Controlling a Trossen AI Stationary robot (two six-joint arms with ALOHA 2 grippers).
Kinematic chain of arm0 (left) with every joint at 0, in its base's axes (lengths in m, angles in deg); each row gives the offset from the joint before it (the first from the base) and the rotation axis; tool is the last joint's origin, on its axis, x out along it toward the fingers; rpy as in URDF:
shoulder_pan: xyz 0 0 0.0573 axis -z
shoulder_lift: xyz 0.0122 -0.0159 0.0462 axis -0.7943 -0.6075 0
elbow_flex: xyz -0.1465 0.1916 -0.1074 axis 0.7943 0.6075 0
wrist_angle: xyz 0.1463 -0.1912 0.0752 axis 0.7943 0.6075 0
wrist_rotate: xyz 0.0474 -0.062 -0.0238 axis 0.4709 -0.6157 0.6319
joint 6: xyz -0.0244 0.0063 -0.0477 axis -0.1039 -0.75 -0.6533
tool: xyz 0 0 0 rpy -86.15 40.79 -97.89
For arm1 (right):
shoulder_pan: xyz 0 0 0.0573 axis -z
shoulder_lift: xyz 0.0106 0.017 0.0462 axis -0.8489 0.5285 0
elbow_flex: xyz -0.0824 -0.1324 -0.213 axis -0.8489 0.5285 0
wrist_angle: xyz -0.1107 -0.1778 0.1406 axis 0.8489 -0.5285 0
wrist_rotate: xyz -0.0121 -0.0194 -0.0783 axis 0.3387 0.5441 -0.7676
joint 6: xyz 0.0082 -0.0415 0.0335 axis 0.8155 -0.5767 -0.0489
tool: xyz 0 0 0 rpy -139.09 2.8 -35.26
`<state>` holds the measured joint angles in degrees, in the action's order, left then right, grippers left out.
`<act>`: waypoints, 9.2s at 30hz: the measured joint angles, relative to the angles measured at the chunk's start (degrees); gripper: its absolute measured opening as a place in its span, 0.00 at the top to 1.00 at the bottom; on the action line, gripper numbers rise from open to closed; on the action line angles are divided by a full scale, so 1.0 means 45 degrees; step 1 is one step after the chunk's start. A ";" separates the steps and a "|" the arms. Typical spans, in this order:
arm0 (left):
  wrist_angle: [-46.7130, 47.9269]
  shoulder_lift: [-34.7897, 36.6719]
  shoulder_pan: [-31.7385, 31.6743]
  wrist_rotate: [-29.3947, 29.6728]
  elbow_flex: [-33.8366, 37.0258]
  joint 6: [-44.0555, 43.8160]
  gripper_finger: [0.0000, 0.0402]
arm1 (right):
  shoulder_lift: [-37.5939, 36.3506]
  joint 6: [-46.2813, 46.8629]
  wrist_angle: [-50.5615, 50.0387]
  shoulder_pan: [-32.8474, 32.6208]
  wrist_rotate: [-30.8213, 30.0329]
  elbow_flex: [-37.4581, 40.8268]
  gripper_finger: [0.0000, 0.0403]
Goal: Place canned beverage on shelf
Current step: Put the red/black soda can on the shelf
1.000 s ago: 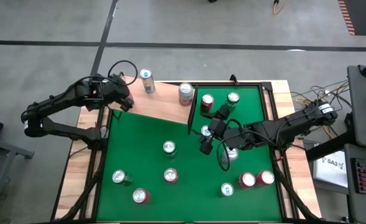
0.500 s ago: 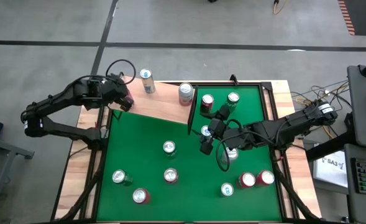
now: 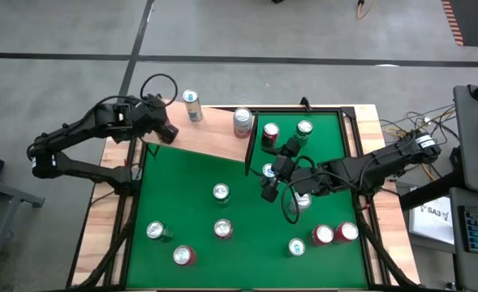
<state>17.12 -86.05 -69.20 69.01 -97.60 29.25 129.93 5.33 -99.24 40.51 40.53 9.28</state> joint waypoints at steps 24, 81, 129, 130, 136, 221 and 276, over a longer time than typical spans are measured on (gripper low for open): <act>-0.2420 0.0049 0.0090 -0.1707 0.1339 0.3682 1.00 | 0.0003 0.0102 0.0013 0.0335 -0.0002 0.0000 0.19; 0.1105 0.1904 -0.0123 -0.0887 -0.0165 0.2605 1.00 | 0.0136 -0.0209 -0.0084 0.0335 0.0024 0.0180 0.19; 0.1584 0.1690 -0.0099 -0.1230 0.0831 -0.0692 1.00 | 0.0131 -0.0202 -0.0141 0.0330 0.0031 0.0325 0.19; 0.1587 0.1690 -0.0099 -0.1230 0.0831 -0.0711 1.00 | 0.0131 -0.0203 -0.0180 0.0330 0.0029 0.0325 0.19; 0.1598 0.1690 -0.0099 -0.1235 0.0831 -0.1001 1.00 | 0.0131 -0.0210 -0.0298 0.0330 0.0029 0.0330 0.19; 0.3359 0.0503 -0.0366 0.0009 -0.0039 -0.1095 1.00 | 0.0126 -0.0248 -0.0317 0.0330 0.0019 0.0427 0.19; 0.1318 -0.0942 0.0382 -0.1114 -0.0209 -0.1363 1.00 | 0.0126 -0.0495 -0.0298 0.0330 0.0058 0.0427 0.19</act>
<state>23.05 -90.29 -67.49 64.00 -98.54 23.12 130.50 3.10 -100.58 42.00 40.79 11.20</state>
